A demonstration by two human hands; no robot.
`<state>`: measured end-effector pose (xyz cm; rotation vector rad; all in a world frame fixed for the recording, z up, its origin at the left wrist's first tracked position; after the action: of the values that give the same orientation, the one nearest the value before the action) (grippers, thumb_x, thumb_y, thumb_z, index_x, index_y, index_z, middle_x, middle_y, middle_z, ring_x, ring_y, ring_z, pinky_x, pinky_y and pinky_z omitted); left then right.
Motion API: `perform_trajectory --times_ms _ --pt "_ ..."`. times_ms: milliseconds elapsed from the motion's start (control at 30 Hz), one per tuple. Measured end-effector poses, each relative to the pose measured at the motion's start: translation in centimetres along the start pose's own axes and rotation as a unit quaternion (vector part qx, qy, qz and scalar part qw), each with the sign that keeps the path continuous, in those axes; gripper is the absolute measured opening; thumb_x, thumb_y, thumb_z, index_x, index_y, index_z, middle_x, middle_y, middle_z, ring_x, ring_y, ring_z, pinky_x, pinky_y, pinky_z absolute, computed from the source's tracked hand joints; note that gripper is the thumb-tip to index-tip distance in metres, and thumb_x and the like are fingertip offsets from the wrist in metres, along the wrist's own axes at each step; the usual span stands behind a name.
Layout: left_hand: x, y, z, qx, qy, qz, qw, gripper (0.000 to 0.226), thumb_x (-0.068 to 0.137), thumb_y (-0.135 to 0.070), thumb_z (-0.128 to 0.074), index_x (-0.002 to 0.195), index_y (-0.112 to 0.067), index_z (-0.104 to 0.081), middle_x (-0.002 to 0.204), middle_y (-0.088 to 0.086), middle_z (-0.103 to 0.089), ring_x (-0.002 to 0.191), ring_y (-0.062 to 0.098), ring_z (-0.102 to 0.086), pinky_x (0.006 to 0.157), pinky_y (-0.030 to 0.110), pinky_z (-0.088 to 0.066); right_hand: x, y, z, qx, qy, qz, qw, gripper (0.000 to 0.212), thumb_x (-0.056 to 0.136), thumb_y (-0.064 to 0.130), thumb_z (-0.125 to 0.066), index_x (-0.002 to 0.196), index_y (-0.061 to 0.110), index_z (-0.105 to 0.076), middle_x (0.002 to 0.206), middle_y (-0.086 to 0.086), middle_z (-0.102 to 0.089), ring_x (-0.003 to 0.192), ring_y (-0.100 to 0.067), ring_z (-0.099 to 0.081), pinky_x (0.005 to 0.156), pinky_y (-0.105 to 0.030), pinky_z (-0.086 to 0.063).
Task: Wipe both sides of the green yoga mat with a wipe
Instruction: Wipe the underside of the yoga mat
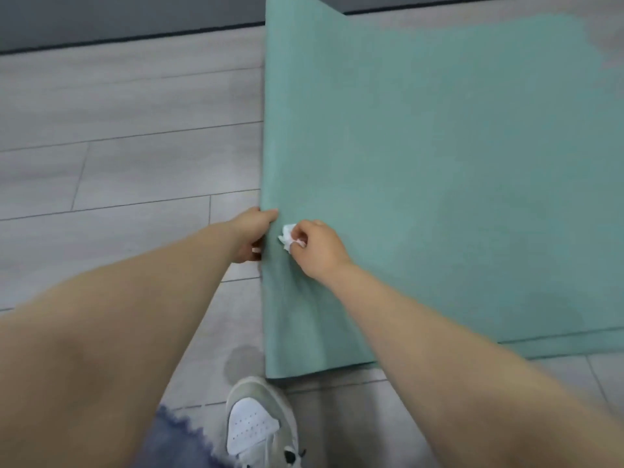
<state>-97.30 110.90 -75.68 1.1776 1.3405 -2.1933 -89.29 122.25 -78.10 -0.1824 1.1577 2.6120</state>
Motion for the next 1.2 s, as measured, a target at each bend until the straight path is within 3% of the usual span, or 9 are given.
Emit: perform_trajectory --times_ms 100,267,433,567,667,733,933,1033,1200 --pt "-3.3 3.0 -2.2 -0.029 0.038 0.003 0.999 0.021 0.103 -0.023 -0.045 0.122 -0.019 -0.053 0.103 0.004 -0.066 0.081 0.021 -0.064 0.063 0.037 -0.054 -3.6 -0.9 1.9 -0.014 0.010 -0.044 0.999 0.019 0.088 0.022 -0.061 0.097 0.007 -0.064 0.102 -0.012 -0.066 0.096 -0.027 -0.059 0.066 -0.022 -0.032" --pt "-9.5 5.6 -6.0 -0.045 0.032 -0.133 0.990 0.027 0.099 -0.022 -0.052 0.125 -0.015 -0.055 0.101 0.004 -0.070 0.076 0.019 -0.068 0.052 0.030 -0.057 -12.2 0.7 6.5 -0.029 -0.059 -0.085 0.994 0.022 0.090 0.026 -0.056 0.100 0.008 -0.064 0.108 -0.012 -0.065 0.103 -0.029 -0.058 0.072 -0.024 -0.037" --pt "-20.9 10.3 -9.1 -0.108 0.035 -0.192 0.975 0.014 0.096 -0.001 -0.050 0.098 -0.010 -0.061 0.074 0.003 -0.070 0.050 0.012 -0.064 0.038 0.027 -0.053 -27.3 1.9 7.1 0.018 -0.223 -0.113 0.968 0.039 0.093 0.028 -0.055 0.058 0.017 -0.042 0.077 -0.013 -0.054 0.079 -0.025 -0.048 0.065 -0.027 -0.032" --pt "-27.3 10.7 -11.9 -0.081 0.022 -0.224 0.971 0.028 0.099 -0.005 -0.047 0.125 -0.004 -0.058 0.122 0.011 -0.066 0.102 0.024 -0.070 0.064 0.031 -0.059 -35.2 2.5 11.3 0.039 -0.274 -0.125 0.953 0.029 0.094 0.028 -0.053 0.101 0.004 -0.068 0.119 -0.014 -0.065 0.111 -0.029 -0.059 0.085 -0.028 -0.043" --pt "-30.1 10.2 -14.2 -0.105 0.009 -0.209 0.972 0.020 0.098 -0.001 -0.047 0.083 -0.012 -0.052 0.122 0.010 -0.062 0.114 0.030 -0.064 0.077 0.036 -0.057 -37.2 2.0 15.1 0.010 -0.251 -0.116 0.961 0.030 0.095 0.023 -0.050 0.108 0.002 -0.067 0.123 -0.013 -0.063 0.114 -0.028 -0.057 0.086 -0.027 -0.041" --pt "-30.1 11.0 -15.1 -0.142 -0.008 -0.180 0.973 0.025 0.094 0.007 -0.046 0.078 -0.012 -0.049 0.123 0.015 -0.063 0.110 0.033 -0.064 0.081 0.043 -0.055 -38.0 1.3 15.7 -0.020 -0.219 -0.120 0.968 0.026 0.095 0.023 -0.049 0.087 0.008 -0.068 0.112 -0.016 -0.064 0.113 -0.030 -0.057 0.080 -0.027 -0.040" --pt "-24.5 13.3 -14.2 -0.062 -0.046 -0.121 0.990 0.022 0.090 -0.004 -0.060 0.111 -0.007 -0.054 0.112 0.013 -0.064 0.085 0.024 -0.065 0.047 0.036 -0.058 -34.0 -2.2 12.7 -0.023 -0.144 -0.093 0.985 0.027 0.091 0.026 -0.055 0.066 0.019 -0.048 0.094 -0.008 -0.064 0.089 -0.025 -0.056 0.065 -0.021 -0.029" --pt "-21.3 13.2 -13.3 -0.034 -0.065 -0.089 0.993 0.048 0.080 -0.016 -0.074 0.122 -0.007 -0.051 0.096 0.014 -0.065 0.051 0.016 -0.056 0.063 0.040 -0.061 -31.0 -3.1 10.8 -0.016 -0.122 -0.096 0.988 0.020 0.091 0.026 -0.055 0.074 0.018 -0.050 0.089 0.004 -0.053 0.082 -0.015 -0.046 0.062 -0.019 -0.026" --pt "-17.3 14.6 -11.2 -0.088 -0.105 -0.065 0.988 0.057 0.083 -0.041 -0.065 0.127 -0.012 -0.044 0.117 0.013 -0.060 0.093 0.030 -0.064 0.052 0.033 -0.054 -27.3 -3.7 7.2 -0.035 -0.057 -0.069 0.995 0.002 0.085 0.018 -0.059 0.086 0.020 -0.060 0.098 -0.007 -0.065 0.081 -0.017 -0.050 0.065 -0.021 -0.033"
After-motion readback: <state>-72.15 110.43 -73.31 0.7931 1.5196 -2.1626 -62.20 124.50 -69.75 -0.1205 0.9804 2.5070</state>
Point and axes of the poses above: each hand's wrist, its own x-axis towards the middle knuckle, its own z-axis out of the back of the hand, y = z × x, the point moved 1 cm from there along x, towards the middle knuckle
